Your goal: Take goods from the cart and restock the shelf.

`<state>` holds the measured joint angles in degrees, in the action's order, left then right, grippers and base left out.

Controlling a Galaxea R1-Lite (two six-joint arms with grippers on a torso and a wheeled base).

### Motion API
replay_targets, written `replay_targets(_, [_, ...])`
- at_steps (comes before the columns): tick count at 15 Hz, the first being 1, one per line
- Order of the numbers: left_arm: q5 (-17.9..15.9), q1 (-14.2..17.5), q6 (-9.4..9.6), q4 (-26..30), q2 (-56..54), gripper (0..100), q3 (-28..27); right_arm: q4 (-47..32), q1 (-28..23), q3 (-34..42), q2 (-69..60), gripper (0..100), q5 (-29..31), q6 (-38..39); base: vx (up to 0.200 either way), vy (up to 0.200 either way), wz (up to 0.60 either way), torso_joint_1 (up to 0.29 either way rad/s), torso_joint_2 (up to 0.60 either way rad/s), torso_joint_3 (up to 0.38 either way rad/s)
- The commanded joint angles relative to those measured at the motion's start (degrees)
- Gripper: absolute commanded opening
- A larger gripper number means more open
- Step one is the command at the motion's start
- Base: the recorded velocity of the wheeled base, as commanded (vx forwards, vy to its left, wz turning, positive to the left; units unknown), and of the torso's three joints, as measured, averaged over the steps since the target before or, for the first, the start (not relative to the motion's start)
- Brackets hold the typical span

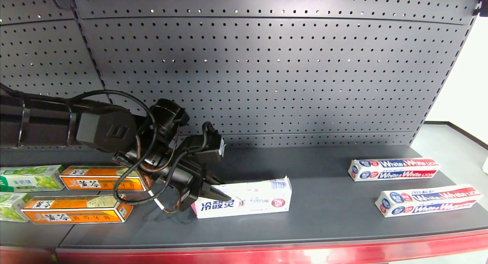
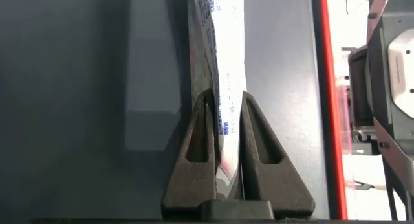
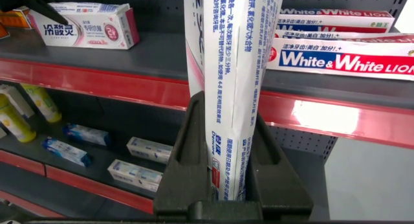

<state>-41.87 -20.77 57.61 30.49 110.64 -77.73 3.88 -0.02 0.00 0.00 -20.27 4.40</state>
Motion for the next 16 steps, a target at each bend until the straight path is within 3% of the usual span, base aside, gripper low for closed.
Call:
replay_targets(1, [0.0,-0.1,0.04,0.4,-0.3,0,0.6,0.0,0.0,0.0,0.0,0,0.0,0.0,0.0,0.0,0.0,0.0,0.0,0.0])
replay_targets(4, [-1.5,-0.8,1.19,3.8,-1.2,0,0.6,0.0,0.0,0.0,0.0,0,0.0,0.0,0.0,0.0,0.0,0.0,0.0,0.0])
replay_targets(16, [-1.5,-2.3,0.92,3.8,-4.0,0,3.5,0.0,0.0,0.0,0.0,0,0.0,0.0,0.0,0.0,0.0,0.0,0.0,0.0])
